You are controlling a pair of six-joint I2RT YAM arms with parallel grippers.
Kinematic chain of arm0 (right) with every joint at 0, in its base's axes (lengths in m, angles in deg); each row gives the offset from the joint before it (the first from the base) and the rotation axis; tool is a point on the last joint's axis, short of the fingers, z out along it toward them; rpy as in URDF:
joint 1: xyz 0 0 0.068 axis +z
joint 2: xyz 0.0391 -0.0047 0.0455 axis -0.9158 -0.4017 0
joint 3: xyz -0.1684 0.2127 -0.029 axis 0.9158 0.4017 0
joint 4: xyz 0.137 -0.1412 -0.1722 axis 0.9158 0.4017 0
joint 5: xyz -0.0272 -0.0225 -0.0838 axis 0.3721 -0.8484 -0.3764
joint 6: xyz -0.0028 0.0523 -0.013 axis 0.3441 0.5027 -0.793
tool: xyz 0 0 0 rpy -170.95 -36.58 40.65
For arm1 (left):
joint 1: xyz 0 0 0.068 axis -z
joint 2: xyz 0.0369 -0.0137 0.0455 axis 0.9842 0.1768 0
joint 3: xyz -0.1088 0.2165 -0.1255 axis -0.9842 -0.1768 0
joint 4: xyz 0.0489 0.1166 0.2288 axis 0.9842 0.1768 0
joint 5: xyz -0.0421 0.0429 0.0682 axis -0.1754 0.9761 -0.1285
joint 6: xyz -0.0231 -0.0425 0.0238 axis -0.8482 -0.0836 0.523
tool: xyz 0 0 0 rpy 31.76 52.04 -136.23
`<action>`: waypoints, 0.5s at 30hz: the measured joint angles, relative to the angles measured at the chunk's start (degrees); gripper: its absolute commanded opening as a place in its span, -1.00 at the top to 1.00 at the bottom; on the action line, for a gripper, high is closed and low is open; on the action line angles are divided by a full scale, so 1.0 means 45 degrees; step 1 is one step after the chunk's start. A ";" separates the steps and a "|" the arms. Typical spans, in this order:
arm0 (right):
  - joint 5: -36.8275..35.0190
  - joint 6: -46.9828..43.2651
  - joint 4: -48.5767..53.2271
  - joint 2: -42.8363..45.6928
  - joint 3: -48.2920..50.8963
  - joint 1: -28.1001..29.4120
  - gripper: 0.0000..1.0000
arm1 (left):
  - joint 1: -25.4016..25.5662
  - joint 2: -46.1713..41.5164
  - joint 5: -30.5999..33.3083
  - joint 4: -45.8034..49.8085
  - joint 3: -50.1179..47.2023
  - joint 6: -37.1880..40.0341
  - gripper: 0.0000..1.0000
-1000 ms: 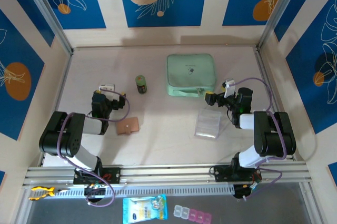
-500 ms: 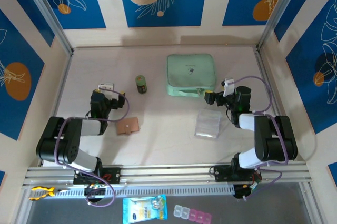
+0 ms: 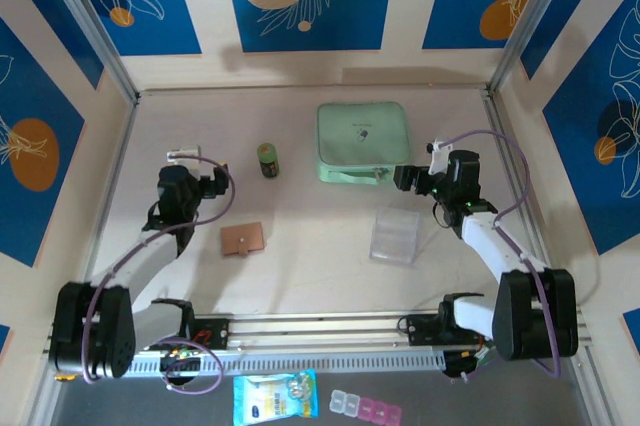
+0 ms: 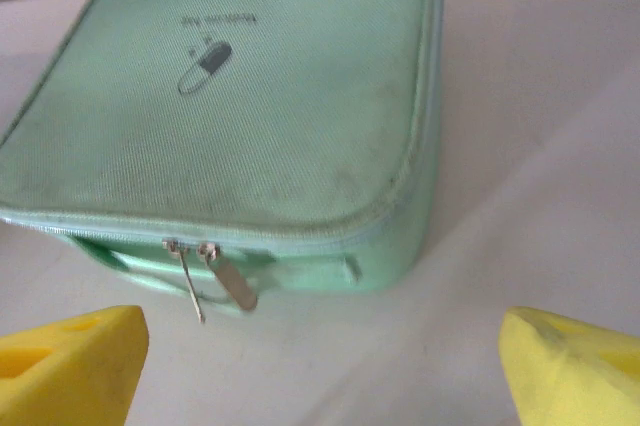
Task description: Take the credit cards out of the card holder
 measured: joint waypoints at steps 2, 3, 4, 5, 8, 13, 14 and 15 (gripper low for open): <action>-0.0141 0.0389 0.1180 0.0491 -0.0160 0.0024 -0.64 | 0.0000 -0.0738 0.0005 0.1277 0.0423 -0.0520 -0.99; -0.0180 0.0617 0.1836 0.0733 -0.0267 0.0029 -0.57 | 0.0000 -0.1112 0.0015 0.1982 0.0665 -0.0787 -0.99; -0.0185 0.0826 0.2365 0.0928 -0.0369 0.0029 -0.49 | 0.0000 -0.1443 0.0039 0.2705 0.0947 -0.1059 -0.99; -0.0209 0.1044 0.2968 0.1073 -0.0515 0.0029 -0.42 | 0.0000 -0.1676 0.0044 0.3327 0.1209 -0.1277 -1.00; -0.0277 0.1719 0.4595 0.1180 -0.1030 0.0029 -0.29 | 0.0000 -0.2098 0.0044 0.5333 0.2249 -0.1768 -0.99; -0.0364 0.2419 0.6475 0.1156 -0.1243 0.0097 -0.02 | 0.0000 -0.1846 0.0039 0.8296 0.4177 -0.1928 -0.99; -0.0379 0.2506 0.6703 0.1151 -0.1243 0.0141 0.08 | 0.0000 -0.1739 0.0029 0.8718 0.4469 -0.1870 -0.99; -0.0408 0.2603 0.6931 0.1151 -0.1243 0.0204 0.13 | 0.0000 -0.1603 -0.0005 0.9136 0.4745 -0.1807 -0.99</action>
